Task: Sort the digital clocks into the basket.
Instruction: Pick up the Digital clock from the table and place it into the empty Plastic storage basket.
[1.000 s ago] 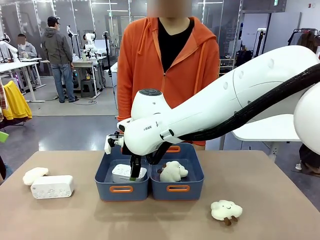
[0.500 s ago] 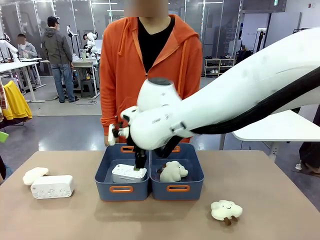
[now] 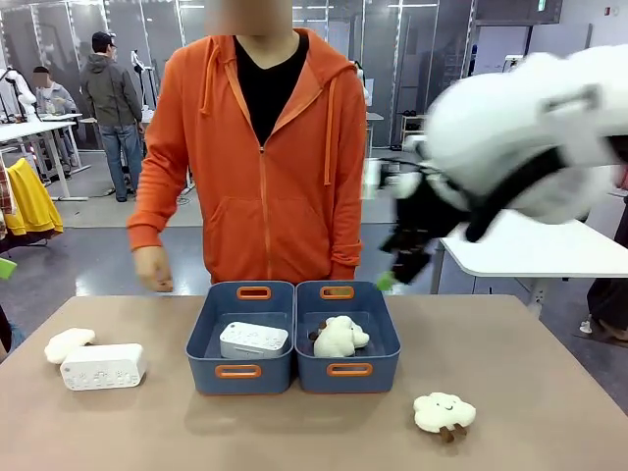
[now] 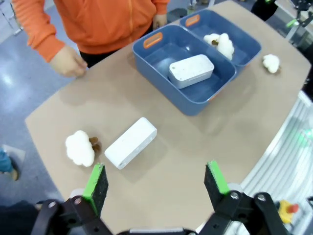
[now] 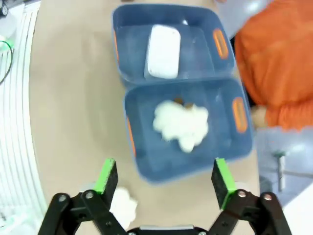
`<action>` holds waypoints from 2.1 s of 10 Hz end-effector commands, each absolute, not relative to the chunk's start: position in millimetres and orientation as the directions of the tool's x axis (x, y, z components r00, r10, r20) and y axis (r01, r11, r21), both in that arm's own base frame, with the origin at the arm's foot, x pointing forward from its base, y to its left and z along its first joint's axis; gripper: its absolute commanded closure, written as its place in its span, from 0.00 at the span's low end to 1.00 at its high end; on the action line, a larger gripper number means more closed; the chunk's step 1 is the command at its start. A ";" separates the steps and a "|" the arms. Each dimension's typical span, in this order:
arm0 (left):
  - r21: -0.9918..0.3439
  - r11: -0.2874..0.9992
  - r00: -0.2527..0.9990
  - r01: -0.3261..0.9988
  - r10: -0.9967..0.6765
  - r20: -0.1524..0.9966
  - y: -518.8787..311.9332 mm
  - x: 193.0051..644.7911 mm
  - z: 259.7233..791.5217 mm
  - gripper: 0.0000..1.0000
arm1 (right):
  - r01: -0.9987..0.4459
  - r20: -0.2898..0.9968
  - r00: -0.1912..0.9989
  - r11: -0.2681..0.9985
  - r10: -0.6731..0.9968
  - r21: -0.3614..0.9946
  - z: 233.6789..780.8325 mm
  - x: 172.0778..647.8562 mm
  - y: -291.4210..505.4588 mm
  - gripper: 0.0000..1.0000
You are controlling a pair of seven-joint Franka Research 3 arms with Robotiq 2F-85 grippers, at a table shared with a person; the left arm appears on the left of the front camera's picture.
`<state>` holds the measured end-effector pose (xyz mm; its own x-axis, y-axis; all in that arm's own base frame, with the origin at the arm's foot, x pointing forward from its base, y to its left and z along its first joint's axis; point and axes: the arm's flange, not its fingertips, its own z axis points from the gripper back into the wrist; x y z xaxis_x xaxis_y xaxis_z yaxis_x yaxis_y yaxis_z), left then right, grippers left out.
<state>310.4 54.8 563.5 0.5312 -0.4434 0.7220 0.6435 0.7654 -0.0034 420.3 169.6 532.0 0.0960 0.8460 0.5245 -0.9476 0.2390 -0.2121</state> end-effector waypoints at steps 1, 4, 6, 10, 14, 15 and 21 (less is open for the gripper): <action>0.002 0.753 0.520 0.658 -0.457 0.722 56.5 310.3 562.9 0.00 | -0.922 0.565 0.192 0.345 0.802 -0.176 512.1 394.7 107.3 0.04; 0.002 0.753 0.520 0.658 -0.457 0.722 56.5 310.3 562.9 0.00 | -0.826 0.682 0.384 0.561 0.622 -0.046 502.9 360.3 -5.8 0.04; 0.002 0.753 0.520 0.658 -0.457 0.722 56.5 310.3 562.9 0.00 | -0.746 0.705 0.503 0.663 0.501 0.061 505.4 317.0 -58.6 0.04; 0.002 0.753 0.520 0.658 -0.457 0.722 56.5 310.3 562.9 0.00 | -0.704 0.673 0.584 0.696 0.454 0.142 507.5 316.8 -84.6 0.04; 0.002 0.753 0.520 0.658 -0.457 0.722 56.5 310.3 562.9 0.00 | -0.704 0.673 0.584 0.696 0.454 0.142 507.5 316.8 -84.6 0.04; -0.003 0.765 0.531 0.644 -0.444 0.722 54.7 310.4 563.5 0.00 | -0.704 0.673 0.584 0.696 0.454 0.142 507.5 316.8 -84.6 0.04; 0.260 0.592 0.329 0.763 -0.702 0.632 64.2 307.7 569.6 0.00 | -0.704 0.673 0.584 0.696 0.454 0.142 507.5 316.8 -84.6 0.04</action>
